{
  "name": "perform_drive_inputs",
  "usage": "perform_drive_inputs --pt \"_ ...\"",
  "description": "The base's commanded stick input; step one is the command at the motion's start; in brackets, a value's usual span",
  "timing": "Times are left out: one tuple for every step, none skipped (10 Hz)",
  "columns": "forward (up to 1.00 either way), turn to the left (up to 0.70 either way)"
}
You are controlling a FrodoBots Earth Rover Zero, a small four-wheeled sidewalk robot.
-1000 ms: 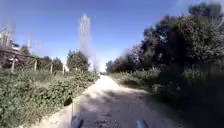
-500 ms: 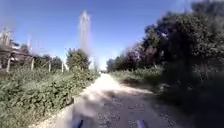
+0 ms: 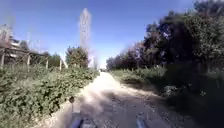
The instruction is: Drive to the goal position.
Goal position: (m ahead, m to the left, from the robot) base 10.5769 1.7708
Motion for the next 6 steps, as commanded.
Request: perform_drive_inputs --pt "0.5 0.0" --pt "0.5 0.0" --pt "0.5 0.0" --pt "0.5 0.0" --pt "0.5 0.0" --pt "0.5 0.0"
